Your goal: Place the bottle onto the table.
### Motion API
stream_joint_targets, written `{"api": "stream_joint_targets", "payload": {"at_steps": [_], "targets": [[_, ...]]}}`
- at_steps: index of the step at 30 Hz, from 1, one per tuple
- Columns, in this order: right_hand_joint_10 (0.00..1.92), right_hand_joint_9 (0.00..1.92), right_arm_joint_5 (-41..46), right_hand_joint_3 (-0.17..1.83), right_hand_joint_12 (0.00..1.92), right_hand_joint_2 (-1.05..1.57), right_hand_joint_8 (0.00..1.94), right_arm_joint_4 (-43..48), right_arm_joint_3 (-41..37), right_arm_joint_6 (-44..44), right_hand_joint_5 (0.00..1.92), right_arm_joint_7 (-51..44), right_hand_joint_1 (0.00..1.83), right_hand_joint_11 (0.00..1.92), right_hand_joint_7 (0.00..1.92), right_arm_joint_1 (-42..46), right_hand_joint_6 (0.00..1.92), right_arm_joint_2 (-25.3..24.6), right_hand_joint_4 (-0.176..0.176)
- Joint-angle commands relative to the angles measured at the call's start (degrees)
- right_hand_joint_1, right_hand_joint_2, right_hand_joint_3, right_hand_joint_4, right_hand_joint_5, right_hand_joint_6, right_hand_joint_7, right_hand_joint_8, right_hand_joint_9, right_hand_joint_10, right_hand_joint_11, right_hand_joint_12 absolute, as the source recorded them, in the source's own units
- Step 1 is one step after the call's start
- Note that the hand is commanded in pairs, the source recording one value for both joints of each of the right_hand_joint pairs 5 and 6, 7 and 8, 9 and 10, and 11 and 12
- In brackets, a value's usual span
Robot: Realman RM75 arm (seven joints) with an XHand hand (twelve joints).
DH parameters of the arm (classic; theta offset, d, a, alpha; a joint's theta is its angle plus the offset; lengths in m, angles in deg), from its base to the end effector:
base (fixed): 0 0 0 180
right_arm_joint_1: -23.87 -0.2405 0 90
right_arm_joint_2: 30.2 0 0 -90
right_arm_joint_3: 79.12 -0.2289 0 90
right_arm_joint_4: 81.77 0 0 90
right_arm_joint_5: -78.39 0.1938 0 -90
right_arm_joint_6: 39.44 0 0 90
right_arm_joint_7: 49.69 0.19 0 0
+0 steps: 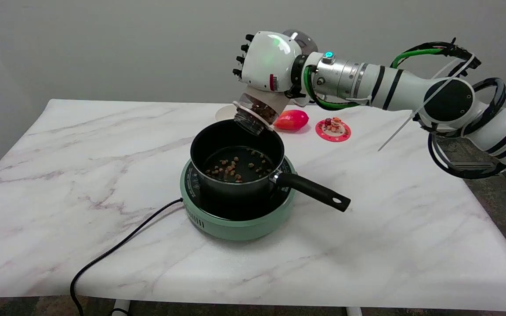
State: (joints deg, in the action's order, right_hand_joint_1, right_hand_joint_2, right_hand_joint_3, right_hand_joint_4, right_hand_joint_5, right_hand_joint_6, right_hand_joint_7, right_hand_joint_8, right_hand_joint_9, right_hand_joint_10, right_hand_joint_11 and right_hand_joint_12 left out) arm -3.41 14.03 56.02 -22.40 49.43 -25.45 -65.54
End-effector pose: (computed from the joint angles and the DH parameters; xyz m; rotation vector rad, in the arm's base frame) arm -0.0604 -0.4137 0.2145 2.0830 0.9717 -0.5506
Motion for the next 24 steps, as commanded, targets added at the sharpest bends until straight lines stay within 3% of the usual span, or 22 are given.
{"api": "stream_joint_targets", "payload": {"at_steps": [1,14,21,23,24], "targets": [[1.36,1.36,16.71,0.84,1.19,0.76,1.92,-1.75,-1.99,-2.88,1.92,-0.19,1.56,1.19,1.92,1.70,1.92,0.51,0.000],[1.36,1.36,48.24,0.83,1.20,0.76,1.92,-7.28,-9.74,-3.49,1.92,-6.26,1.56,1.20,1.92,3.23,1.92,2.56,0.000],[1.35,1.35,59.59,0.84,1.19,0.71,1.92,-10.29,-21.10,-3.63,1.90,-6.25,1.58,1.19,1.92,12.16,1.90,3.85,0.000],[1.35,1.35,60.15,0.84,1.19,0.70,1.92,-4.87,-19.32,-2.99,1.89,-0.92,1.58,1.19,1.92,13.43,1.89,5.70,0.000],[1.35,1.35,67.10,0.85,1.19,0.69,1.92,-12.36,-25.86,-3.63,1.88,-6.25,1.58,1.19,1.92,16.88,1.88,4.27,0.000]]}}
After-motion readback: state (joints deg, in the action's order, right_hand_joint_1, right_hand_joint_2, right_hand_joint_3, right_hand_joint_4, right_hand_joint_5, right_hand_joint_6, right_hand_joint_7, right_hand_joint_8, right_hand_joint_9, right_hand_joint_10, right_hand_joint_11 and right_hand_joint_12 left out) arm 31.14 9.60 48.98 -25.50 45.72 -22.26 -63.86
